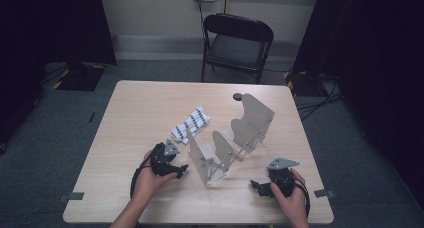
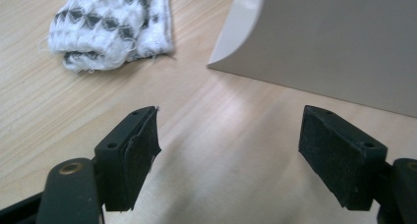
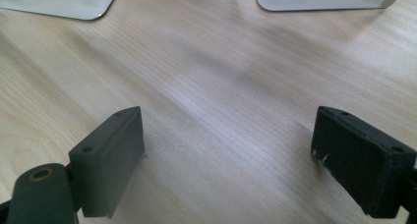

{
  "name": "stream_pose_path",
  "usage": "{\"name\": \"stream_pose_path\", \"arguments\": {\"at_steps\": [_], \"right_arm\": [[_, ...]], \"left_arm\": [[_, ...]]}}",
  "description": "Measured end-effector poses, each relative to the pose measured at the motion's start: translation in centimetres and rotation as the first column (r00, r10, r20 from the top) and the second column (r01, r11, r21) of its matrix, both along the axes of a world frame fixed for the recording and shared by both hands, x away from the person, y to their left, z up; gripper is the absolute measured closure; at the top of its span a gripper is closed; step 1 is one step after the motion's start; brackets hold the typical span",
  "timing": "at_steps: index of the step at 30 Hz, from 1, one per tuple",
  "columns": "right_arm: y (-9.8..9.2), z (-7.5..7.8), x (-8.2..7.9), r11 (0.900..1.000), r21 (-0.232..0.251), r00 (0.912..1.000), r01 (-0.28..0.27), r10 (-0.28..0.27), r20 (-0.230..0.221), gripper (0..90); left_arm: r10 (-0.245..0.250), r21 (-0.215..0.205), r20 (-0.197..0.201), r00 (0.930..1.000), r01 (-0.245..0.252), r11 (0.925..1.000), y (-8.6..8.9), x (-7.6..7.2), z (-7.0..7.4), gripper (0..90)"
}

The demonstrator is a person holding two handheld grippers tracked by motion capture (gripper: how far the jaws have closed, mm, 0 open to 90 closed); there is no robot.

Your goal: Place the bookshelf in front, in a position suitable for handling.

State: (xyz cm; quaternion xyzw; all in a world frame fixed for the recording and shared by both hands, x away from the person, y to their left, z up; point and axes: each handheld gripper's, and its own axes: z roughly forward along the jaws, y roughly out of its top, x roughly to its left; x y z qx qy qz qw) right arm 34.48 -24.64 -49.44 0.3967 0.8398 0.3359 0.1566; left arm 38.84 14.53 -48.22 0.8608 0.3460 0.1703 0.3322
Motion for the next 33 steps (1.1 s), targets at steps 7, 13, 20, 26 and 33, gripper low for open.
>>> {"name": "stream_pose_path", "arguments": {"at_steps": [7, 13, 20, 26, 33], "right_arm": [[-0.2, -0.5, -0.3, 0.999, 0.032, 0.999, 0.004, -0.005, 0.044, 10.4], [-0.1, -0.5, -0.3, 0.999, 0.032, 0.9989, 0.015, -0.017, 0.043, 10.2], [0.0, -0.5, -0.3, 0.999, 0.033, 0.999, 0.016, -0.018, 0.041, 10.2], [0.0, -0.5, -0.3, 0.999, 0.033, 0.999, 0.016, -0.018, 0.041, 10.2], [0.0, -0.5, -0.3, 0.999, 0.034, 0.999, 0.017, -0.019, 0.041, 10.2]], "left_arm": [[0.05, -0.022, 0.016, 0.9986, -0.05, 0.9985, 0.6, 2.9, -0.4, 23.8], [0.074, -0.004, 0.036, 0.9966, -0.074, 0.9972, 0.8, 4.7, 0.3, 26.1], [0.08, -0.002, 0.048, 0.9956, -0.08, 0.9968, 0.4, 7.0, -0.3, 42.0], [0.079, 0.017, 0.076, 0.994, -0.08, 0.9966, 0.0, 7.9, -0.7, 51.0], [0.07, 0.01, 0.004, 0.9975, -0.07, 0.9975, 0.5, 6.5, -0.4, 61.8]]}}
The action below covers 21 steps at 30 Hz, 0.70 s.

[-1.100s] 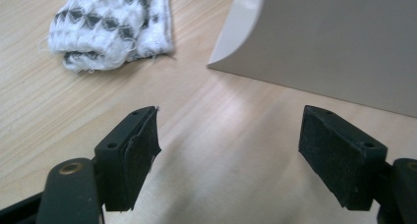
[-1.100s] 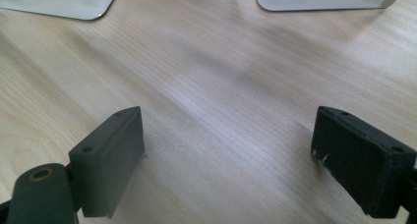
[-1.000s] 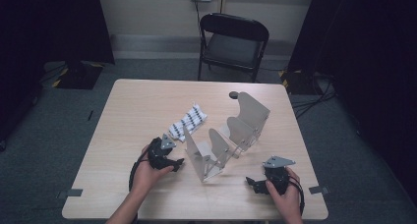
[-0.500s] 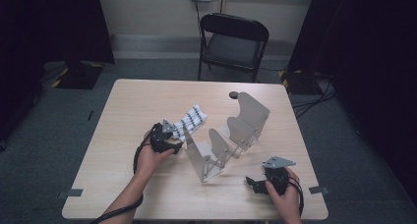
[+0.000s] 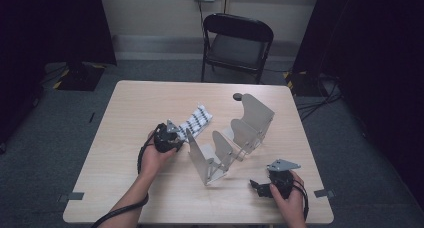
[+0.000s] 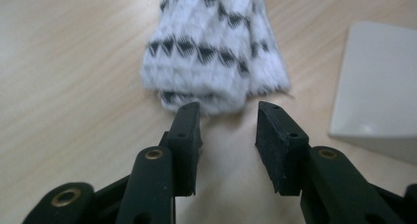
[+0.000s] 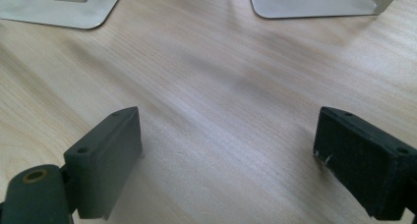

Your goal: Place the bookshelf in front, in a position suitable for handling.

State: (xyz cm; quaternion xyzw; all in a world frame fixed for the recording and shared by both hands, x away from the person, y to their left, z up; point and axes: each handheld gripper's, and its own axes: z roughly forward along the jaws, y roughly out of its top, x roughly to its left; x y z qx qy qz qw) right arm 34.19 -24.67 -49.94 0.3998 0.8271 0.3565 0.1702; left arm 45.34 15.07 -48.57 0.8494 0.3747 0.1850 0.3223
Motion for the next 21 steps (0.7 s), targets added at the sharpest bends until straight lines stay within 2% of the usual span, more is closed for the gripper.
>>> {"name": "stream_pose_path", "arguments": {"at_steps": [5, 6, 7, 9, 11, 12, 14, 15, 16, 19, 21], "right_arm": [[0.0, 0.0, 0.0, 1.0, 0.0, 1.0, -0.001, 0.001, 0.0, 10.2], [0.0, 0.0, 0.0, 1.0, 0.0, 1.0, 0.0, 0.0, 0.001, 10.2], [0.0, 0.0, 0.0, 1.0, 0.0, 1.0, 0.0, 0.0, 0.0, 10.2], [0.0, 0.0, 0.0, 1.0, 0.0, 1.0, 0.0, 0.0, 0.0, 10.2], [0.0, 0.0, 0.0, 1.0, 0.0, 1.0, 0.0, 0.0, 0.0, 10.2], [0.0, 0.0, 0.0, 1.0, 0.0, 1.0, 0.0, 0.0, 0.0, 10.2], [0.0, 0.0, 0.0, 1.0, 0.0, 1.0, 0.0, 0.0, 0.0, 10.2], [0.0, 0.0, 0.0, 1.0, 0.0, 1.0, 0.0, 0.0, 0.0, 10.2], [0.0, 0.0, 0.0, 1.0, 0.0, 1.0, 0.001, -0.001, 0.0, 10.2], [0.0, 0.0, 0.0, 1.0, 0.0, 1.0, 0.001, -0.001, 0.0, 10.2], [0.0, 0.0, 0.0, 1.0, 0.0, 1.0, 0.001, -0.001, 0.0, 10.2]], "left_arm": [[-0.014, -0.004, -0.015, 0.9998, 0.014, 0.9999, 0.4, -1.3, 0.1, 66.1], [-0.021, 0.013, -0.015, 0.9997, 0.021, 0.9997, 0.5, -1.5, 0.2, 65.9], [-0.006, -0.009, 0.003, 1.0, 0.006, 0.9999, 0.7, -1.5, 0.5, 61.0], [-0.002, -0.014, 0.013, 0.9999, 0.002, 0.9999, 0.7, -1.4, 0.8, 60.8], [0.009, -0.025, 0.028, 0.9996, -0.009, 0.9997, 0.5, -0.8, 1.4, 60.5], [0.018, -0.046, 0.042, 0.999, -0.016, 0.9988, 0.1, 0.1, 2.0, 60.5], [0.017, -0.057, 0.056, 0.9983, -0.014, 0.9983, -0.4, 1.1, 2.5, 60.5], [0.017, -0.057, 0.056, 0.9983, -0.014, 0.9983, -0.4, 1.1, 2.5, 60.5], [0.027, -0.049, 0.065, 0.9975, -0.024, 0.9985, -1.0, 2.0, 2.6, 60.5], [0.022, -0.04, 0.066, 0.9976, -0.019, 0.999, -1.5, 2.8, 2.5, 60.6], [0.002, -0.032, 0.049, 0.9988, -0.001, 0.9995, -2.0, 3.4, 2.2, 60.6]]}}
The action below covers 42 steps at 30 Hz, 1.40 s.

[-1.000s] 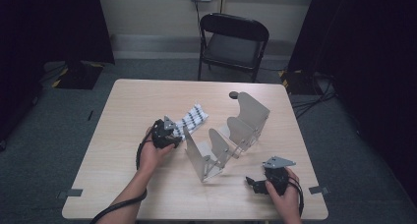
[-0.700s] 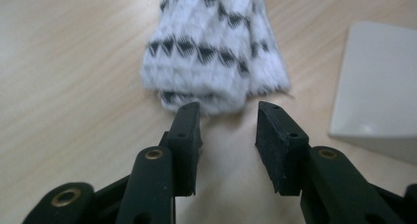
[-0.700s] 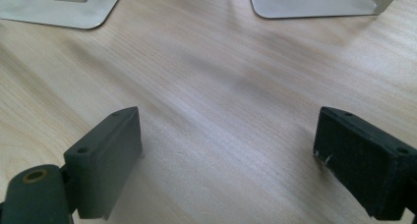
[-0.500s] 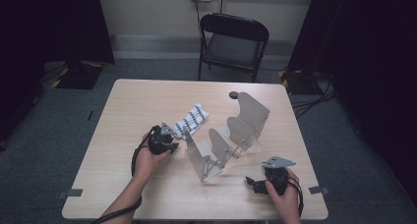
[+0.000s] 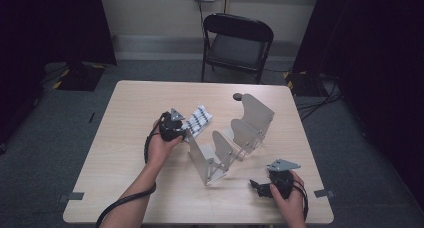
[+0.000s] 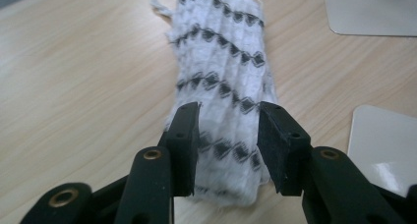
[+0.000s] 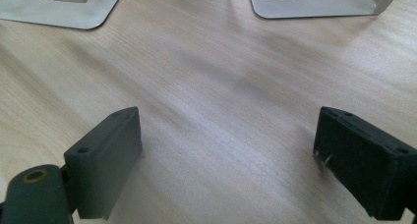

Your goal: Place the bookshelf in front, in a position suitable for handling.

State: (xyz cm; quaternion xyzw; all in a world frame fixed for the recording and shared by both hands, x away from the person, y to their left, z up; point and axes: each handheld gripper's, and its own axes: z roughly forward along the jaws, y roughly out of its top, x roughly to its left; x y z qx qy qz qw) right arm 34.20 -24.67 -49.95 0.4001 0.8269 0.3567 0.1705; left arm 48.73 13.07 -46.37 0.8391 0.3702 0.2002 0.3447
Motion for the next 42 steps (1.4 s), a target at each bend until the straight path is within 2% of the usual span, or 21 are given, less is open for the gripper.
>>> {"name": "stream_pose_path", "arguments": {"at_steps": [2, 3, 5, 8, 9, 10, 14, 15, 16, 17, 18, 20, 22, 23, 24, 27, 29, 36, 39, 41, 42], "right_arm": [[0.0, 0.0, 0.0, 1.0, 0.0, 1.0, 0.0, 0.0, 0.0, 10.2], [0.0, 0.0, 0.0, 1.0, 0.0, 1.0, 0.0, 0.0, 0.0, 10.2], [0.0, 0.0, 0.0, 1.0, 0.0, 1.0, 0.0, 0.0, 0.0, 10.2], [0.0, 0.0, 0.0, 1.0, 0.0, 1.0, 0.0, 0.0, 0.0, 10.2], [0.0, 0.0, 0.0, 1.0, 0.0, 1.0, 0.0, 0.0, 0.0, 10.2], [0.0, 0.0, 0.0, 1.0, 0.0, 1.0, 0.0, 0.0, 0.0, 10.2], [0.0, 0.0, 0.0, 1.0, 0.0, 1.0, 0.0, 0.0, 0.0, 10.2], [0.0, 0.0, 0.0, 1.0, 0.0, 1.0, 0.0, 0.0, 0.0, 10.2], [0.0, 0.0, 0.0, 1.0, 0.0, 1.0, 0.0, 0.0, 0.0, 10.2], [0.0, 0.0, 0.0, 1.0, 0.0, 1.0, 0.0, 0.0, 0.0, 10.2], [0.0, 0.0, 0.0, 1.0, 0.0, 1.0, 0.0, 0.0, 0.0, 10.2], [0.0, 0.0, 0.0, 1.0, 0.0, 1.0, 0.0, 0.0, 0.0, 10.2], [0.0, 0.0, 0.0, 1.0, 0.0, 1.0, 0.0, 0.0, 0.0, 10.2], [0.0, 0.0, 0.0, 1.0, 0.0, 1.0, 0.0, 0.0, 0.0, 10.2], [0.0, 0.0, 0.0, 1.0, 0.0, 1.0, 0.0, 0.0, 0.0, 10.2], [0.0, 0.0, 0.0, 1.0, 0.0, 1.0, 0.001, -0.001, 0.0, 10.2], [0.0, 0.0, 0.0, 1.0, 0.0, 1.0, 0.001, -0.001, 0.0, 10.2], [0.0, 0.0, 0.0, 1.0, 0.0, 1.0, 0.001, -0.001, 0.0, 10.2], [0.0, 0.0, 0.0, 1.0, -0.001, 1.0, 0.0, 0.0, 0.001, 10.2], [0.0, 0.0, 0.0, 1.0, -0.001, 1.0, 0.0, 0.0, 0.001, 10.2], [0.0, 0.0, 0.0, 1.0, -0.001, 1.0, 0.0, 0.0, 0.001, 10.2]], "left_arm": [[0.01, 0.029, -0.023, 0.9997, -0.009, 0.9995, -0.4, 0.1, -0.8, 60.8], [0.01, 0.029, -0.023, 0.9997, -0.009, 0.9995, -0.4, 0.1, -0.8, 60.9], [0.012, 0.049, -0.049, 0.9987, -0.01, 0.9988, 0.0, -0.4, -1.5, 61.9], [0.026, 0.038, -0.047, 0.9985, -0.024, 0.999, 0.6, -1.1, -1.8, 62.5], [0.024, 0.049, -0.055, 0.9982, -0.022, 0.9986, 1.0, -2.0, -1.7, 62.8], [0.024, 0.049, -0.055, 0.9982, -0.022, 0.9986, 1.0, -2.0, -1.7, 62.7], [0.043, 0.038, -0.069, 0.9967, -0.041, 0.9985, 2.0, -4.2, -1.6, 62.7], [0.045, 0.051, -0.066, 0.9968, -0.042, 0.9978, 2.5, -5.3, -1.6, 62.7], [0.045, 0.051, -0.066, 0.9968, -0.042, 0.9978, 2.5, -5.3, -1.6, 62.5], [0.042, 0.068, -0.071, 0.9966, -0.037, 0.997, 2.7, -6.5, -1.4, 62.2], [0.042, 0.068, -0.071, 0.9966, -0.037, 0.997, 2.7, -6.5, -1.4, 62.0], [0.043, 0.084, -0.077, 0.9961, -0.036, 0.9958, 3.0, -7.8, -1.3, 61.8], [0.048, 0.076, -0.076, 0.9959, -0.043, 0.9962, 3.2, -8.8, -1.4, 60.9], [0.037, 0.076, -0.079, 0.9962, -0.031, 0.9966, 3.4, -9.8, -1.4, 59.3], [0.037, 0.076, -0.079, 0.9962, -0.031, 0.9966, 3.4, -9.8, -1.4, 59.3], [0.035, 0.071, -0.08, 0.9962, -0.029, 0.9971, 3.5, -11.5, -1.4, 59.0], [0.034, 0.058, -0.098, 0.9946, -0.028, 0.9979, 3.3, -12.7, -1.3, 58.1], [0.002, 0.044, -0.128, 0.9918, 0.004, 0.999, 3.2, -14.4, -0.4, 54.5], [0.007, 0.025, -0.119, 0.9928, -0.004, 0.9997, 3.8, -14.3, 0.6, 52.6], [0.017, 0.026, -0.094, 0.9955, -0.015, 0.9996, 3.9, -13.8, 1.1, 49.7], [0.019, 0.04, -0.086, 0.9961, -0.016, 0.9991, 4.2, -13.2, 1.4, 48.6]]}}
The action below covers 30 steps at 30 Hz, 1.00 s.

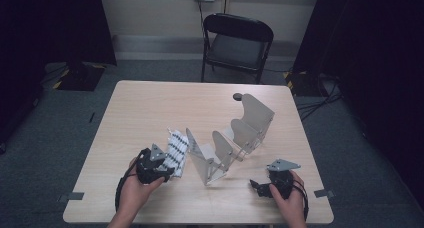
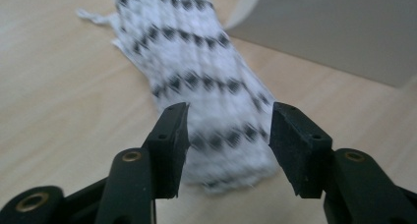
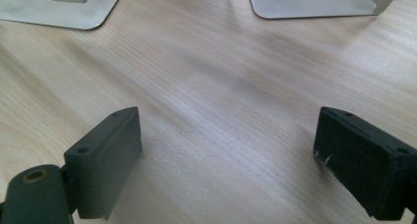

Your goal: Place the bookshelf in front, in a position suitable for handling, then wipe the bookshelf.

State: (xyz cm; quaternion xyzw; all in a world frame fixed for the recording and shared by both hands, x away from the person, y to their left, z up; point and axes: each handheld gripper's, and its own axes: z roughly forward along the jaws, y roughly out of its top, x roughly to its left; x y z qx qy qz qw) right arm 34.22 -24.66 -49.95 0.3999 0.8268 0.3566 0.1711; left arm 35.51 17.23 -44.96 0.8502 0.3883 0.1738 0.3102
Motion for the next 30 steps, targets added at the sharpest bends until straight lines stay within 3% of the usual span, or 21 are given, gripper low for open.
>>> {"name": "stream_pose_path", "arguments": {"at_steps": [2, 3, 7, 10, 12, 13, 14, 30], "right_arm": [[0.0, 0.0, 0.0, 1.0, 0.001, 1.0, 0.001, -0.001, -0.001, 10.2], [0.0, 0.0, 0.0, 1.0, 0.0, 1.0, 0.0, 0.0, 0.0, 10.2], [0.0, 0.0, 0.0, 1.0, 0.0, 1.0, 0.0, 0.0, 0.0, 10.2], [0.0, 0.0, 0.0, 1.0, 0.0, 1.0, 0.0, 0.0, 0.0, 10.2], [0.0, 0.0, 0.0, 1.0, 0.0, 1.0, 0.0, 0.0, 0.0, 10.2], [0.0, 0.0, 0.0, 1.0, 0.0, 1.0, 0.0, 0.0, 0.0, 10.2], [0.0, 0.0, 0.0, 1.0, 0.0, 1.0, 0.0, 0.0, 0.0, 10.2], [0.0, 0.0, 0.0, 1.0, 0.0, 1.0, 0.0, 0.0, 0.0, 10.2]], "left_arm": [[0.002, 0.012, 0.007, 1.0, -0.002, 0.9999, 0.1, 0.6, 0.2, 47.7], [0.015, -0.004, 0.01, 0.9998, -0.015, 0.9999, 0.1, 1.1, 0.1, 47.7], [0.027, -0.008, -0.026, 0.9993, -0.028, 0.9996, -0.1, 2.7, -0.9, 45.9], [0.015, -0.021, -0.047, 0.9988, -0.016, 0.9997, -0.4, 2.7, -1.5, 45.9], [-0.004, 0.0, -0.038, 0.9993, 0.004, 1.0, -0.7, 2.3, -1.7, 46.0], [-0.003, -0.032, -0.047, 0.9989, 0.001, 0.9995, -0.9, 1.9, -1.9, 46.2], [-0.007, -0.034, -0.046, 0.9989, 0.005, 0.9994, -1.0, 1.8, -2.0, 46.2], [-0.062, -0.02, -0.046, 0.9971, 0.061, 0.9979, -3.3, -1.8, -2.1, 42.6]]}}
